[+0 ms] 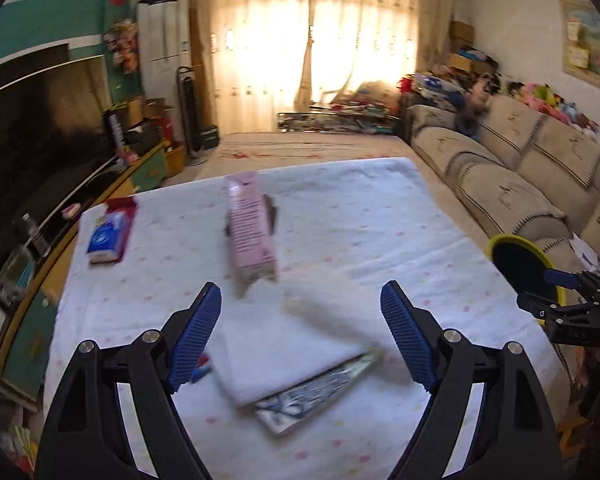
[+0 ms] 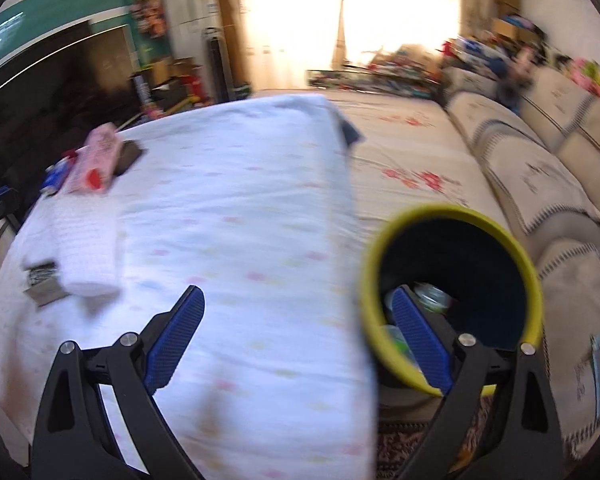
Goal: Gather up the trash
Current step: 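Reach the right tool to the white foam net sleeve and grasp it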
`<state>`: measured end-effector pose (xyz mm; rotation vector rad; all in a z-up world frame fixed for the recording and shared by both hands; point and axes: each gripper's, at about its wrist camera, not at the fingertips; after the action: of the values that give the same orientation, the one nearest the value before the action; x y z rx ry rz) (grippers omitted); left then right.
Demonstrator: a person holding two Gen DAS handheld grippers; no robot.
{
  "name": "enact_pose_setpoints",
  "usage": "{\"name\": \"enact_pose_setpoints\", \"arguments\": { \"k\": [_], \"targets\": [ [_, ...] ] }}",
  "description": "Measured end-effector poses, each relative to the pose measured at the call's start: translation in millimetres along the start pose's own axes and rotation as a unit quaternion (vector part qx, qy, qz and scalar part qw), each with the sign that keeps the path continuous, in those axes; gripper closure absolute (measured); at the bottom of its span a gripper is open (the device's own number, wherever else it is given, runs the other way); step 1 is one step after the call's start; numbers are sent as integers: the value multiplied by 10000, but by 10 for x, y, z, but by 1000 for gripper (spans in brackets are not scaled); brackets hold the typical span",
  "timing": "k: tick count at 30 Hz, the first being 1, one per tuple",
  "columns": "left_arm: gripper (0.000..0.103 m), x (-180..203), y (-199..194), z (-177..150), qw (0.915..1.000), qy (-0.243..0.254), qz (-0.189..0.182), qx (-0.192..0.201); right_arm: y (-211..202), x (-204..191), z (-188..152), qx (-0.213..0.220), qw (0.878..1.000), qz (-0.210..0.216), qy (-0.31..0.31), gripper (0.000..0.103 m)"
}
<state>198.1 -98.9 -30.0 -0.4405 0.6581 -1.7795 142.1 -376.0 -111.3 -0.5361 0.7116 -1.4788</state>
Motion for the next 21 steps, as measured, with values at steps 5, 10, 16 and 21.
{"name": "enact_pose_setpoints", "arguments": {
  "k": [5,10,16,21],
  "targets": [
    [20,-668,-208,-387,9976,-444,508,-125,118,-766,170,65,9955,763,-557,13],
    [19,-971,-272,-667,9956,-681,614,-190,269,-1354,220,-53,9885,1091,-1049,15],
    [19,-934,-239,-732,9964,-715,435,-144,482,-1632,266,-175,9877,881,-1283,36],
    [17,-789,-207,-686,9973,-645,297,-167,642,-1630,306,-293,9893,721,-1238,54]
  ]
}}
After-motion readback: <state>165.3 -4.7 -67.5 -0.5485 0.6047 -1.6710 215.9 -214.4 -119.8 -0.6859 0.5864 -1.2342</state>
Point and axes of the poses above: each gripper's, at about its wrist camera, not at the fingertips, and y roughly the way its jaws point, x to its right, z to its top, and after that the axes turned 2 degrees about y, right-handed
